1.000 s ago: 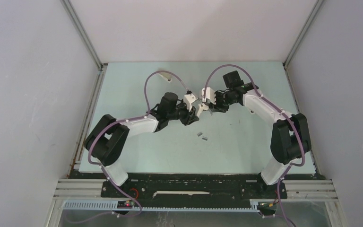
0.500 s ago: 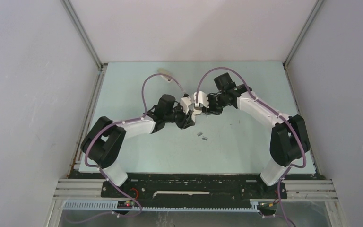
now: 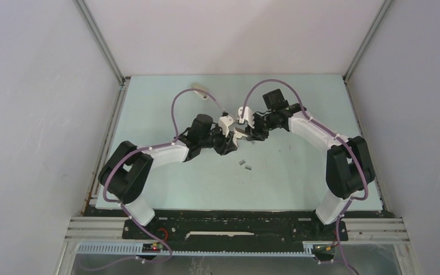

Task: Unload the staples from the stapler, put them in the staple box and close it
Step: Unload the staple at the center of the board, then place the stapler at the center of the board.

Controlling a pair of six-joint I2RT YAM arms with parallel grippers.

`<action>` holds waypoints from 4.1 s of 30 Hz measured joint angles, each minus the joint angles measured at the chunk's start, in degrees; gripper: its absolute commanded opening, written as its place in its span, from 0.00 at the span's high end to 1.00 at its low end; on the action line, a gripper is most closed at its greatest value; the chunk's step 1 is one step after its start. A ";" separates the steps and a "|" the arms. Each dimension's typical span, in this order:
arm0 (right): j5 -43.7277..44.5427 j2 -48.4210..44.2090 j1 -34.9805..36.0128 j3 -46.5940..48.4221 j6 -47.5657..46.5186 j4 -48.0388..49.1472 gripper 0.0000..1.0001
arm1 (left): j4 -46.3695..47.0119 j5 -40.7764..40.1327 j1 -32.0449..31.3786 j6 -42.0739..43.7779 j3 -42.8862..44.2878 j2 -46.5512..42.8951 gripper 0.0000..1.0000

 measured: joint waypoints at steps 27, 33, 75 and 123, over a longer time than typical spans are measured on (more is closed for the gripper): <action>-21.38 0.11 -0.92 0.24 12.87 -8.72 0.29 | 6.62 15.15 2.16 -23.47 -5.11 -6.29 0.93; -26.86 -1.27 -0.90 0.66 13.33 -11.39 0.14 | 8.50 13.11 4.11 -25.57 -11.26 -14.45 0.94; -33.81 -8.41 -10.84 -3.54 8.52 -19.04 0.12 | -36.09 -16.41 39.43 -49.11 -14.73 -34.60 1.00; -34.18 -12.15 -12.83 -6.64 9.18 -16.52 0.11 | -19.65 -2.75 48.94 -50.03 -11.19 -29.14 0.32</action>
